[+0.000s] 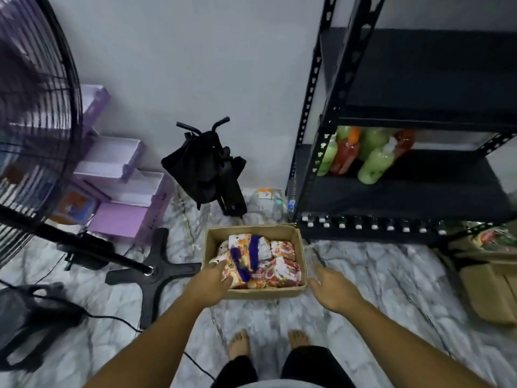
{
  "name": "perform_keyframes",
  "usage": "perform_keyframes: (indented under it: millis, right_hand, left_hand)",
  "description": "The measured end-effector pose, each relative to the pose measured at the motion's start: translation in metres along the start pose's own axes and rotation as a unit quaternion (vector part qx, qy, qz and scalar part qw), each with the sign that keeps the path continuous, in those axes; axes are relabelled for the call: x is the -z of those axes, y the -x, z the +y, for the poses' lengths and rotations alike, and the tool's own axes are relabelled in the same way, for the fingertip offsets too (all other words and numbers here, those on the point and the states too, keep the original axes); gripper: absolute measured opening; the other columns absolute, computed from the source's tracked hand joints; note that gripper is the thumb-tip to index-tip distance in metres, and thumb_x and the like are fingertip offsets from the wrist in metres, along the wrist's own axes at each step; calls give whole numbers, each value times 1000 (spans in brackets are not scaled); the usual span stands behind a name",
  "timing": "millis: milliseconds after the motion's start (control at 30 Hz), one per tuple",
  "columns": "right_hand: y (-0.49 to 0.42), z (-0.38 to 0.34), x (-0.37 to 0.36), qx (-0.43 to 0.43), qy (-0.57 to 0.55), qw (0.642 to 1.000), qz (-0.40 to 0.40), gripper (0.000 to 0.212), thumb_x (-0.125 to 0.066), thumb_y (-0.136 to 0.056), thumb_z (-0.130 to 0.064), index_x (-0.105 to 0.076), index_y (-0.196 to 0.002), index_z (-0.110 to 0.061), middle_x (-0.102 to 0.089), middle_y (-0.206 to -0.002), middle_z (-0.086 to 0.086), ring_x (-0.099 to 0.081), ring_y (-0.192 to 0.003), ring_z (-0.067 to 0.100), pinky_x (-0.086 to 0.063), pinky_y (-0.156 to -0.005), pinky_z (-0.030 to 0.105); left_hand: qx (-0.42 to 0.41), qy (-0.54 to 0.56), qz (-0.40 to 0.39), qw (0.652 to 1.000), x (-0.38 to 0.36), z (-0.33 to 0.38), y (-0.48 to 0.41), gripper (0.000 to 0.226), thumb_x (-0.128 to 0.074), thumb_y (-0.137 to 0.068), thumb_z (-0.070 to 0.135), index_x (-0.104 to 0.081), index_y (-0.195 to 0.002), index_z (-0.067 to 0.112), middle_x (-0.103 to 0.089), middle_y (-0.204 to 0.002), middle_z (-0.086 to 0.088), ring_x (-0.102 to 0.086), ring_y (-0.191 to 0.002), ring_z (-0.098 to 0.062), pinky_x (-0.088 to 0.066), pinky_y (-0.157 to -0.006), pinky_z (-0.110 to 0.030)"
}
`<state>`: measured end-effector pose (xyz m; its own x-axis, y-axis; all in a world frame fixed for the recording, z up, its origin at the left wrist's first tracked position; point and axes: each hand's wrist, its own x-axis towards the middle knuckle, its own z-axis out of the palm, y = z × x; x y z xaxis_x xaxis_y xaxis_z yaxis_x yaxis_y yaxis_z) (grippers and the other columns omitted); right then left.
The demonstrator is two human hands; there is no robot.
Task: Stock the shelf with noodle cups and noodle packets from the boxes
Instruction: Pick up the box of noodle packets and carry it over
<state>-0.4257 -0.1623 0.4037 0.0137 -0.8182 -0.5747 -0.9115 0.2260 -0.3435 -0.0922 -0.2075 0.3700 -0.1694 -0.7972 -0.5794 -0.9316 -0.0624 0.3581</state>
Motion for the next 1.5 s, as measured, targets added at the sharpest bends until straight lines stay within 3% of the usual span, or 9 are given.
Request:
perform_keyframes:
  millis: [233,467,600,733,900,1000,1100,1233,1500]
  right_hand:
    - [-44,-4,-29,-57,-53,997,13,57,-39,-106,-44,-26,-159,-28,-50,-151,12,-55,-129,33,-46,-103,38]
    - [-155,31,-97,-111,-94,989,-5,60,-41,-106,-43,-19,-161,-30,-54,-146,17,-56,-127,37,-44,-102,43]
    - [-227,69,-149,-135,-93,987,1,69,-28,-96,-67,0,-157,-50,-50,-148,16,-55,-127,39,-45,-105,52]
    - [-287,97,-190,-183,-82,979,39,71,-34,-100,-64,11,-154,-53,-33,-158,17,-52,-129,44,-42,-106,57]
    - [-331,111,-221,-161,-71,977,123,77,-47,-104,-47,8,-159,-45,-43,-148,26,-56,-118,50,-45,-92,55]
    - [-342,118,-236,-130,-56,978,152,77,-47,-104,-44,10,-156,-51,-53,-139,28,-61,-109,50,-48,-84,53]
    - [-347,124,-246,-127,-59,975,172,79,-47,-105,-40,13,-153,-56,-66,-109,31,-65,-88,48,-46,-68,45]
    - [-349,126,-254,-130,-78,968,201,72,-38,-100,-47,6,-157,-49,-55,-73,16,-52,-61,31,-40,-60,38]
    - [-351,133,-253,-120,-91,970,190,83,-50,-104,-33,12,-152,-60,-59,-74,14,-59,-67,35,-50,-66,43]
  left_hand:
    - [-11,39,3,999,1,-50,-47,59,-55,-104,38,-39,-155,14,-52,-148,-17,-52,-132,-36,-45,-101,-42]
    - [46,66,28,996,-56,-116,-144,47,-55,-102,37,-52,-142,12,-62,-135,-19,-55,-126,-41,-47,-98,-46]
    - [86,107,56,989,-98,-162,-205,70,-40,-88,60,-41,-150,28,-61,-136,-17,-58,-124,-41,-49,-97,-50]
    - [119,104,86,984,-132,-195,-261,72,-53,-104,40,-17,-164,26,-45,-151,-23,-49,-135,-43,-44,-103,-50]
    - [124,122,102,979,-161,-223,-303,82,-51,-105,42,7,-163,38,-42,-156,-22,-55,-127,-47,-47,-96,-50]
    - [133,140,119,974,-171,-222,-309,83,-50,-106,42,10,-162,38,-56,-141,-28,-61,-115,-48,-47,-83,-43]
    - [137,169,140,966,-176,-217,-307,81,-50,-106,39,7,-163,37,-65,-125,-28,-64,-106,-46,-41,-75,-36]
    - [90,195,173,961,-182,-218,-303,81,-54,-106,32,2,-163,41,-70,-110,-26,-64,-84,-36,-44,-69,-37]
    - [86,181,160,966,-187,-220,-306,89,-59,-103,26,6,-163,40,-70,-100,-29,-66,-79,-43,-44,-66,-38]
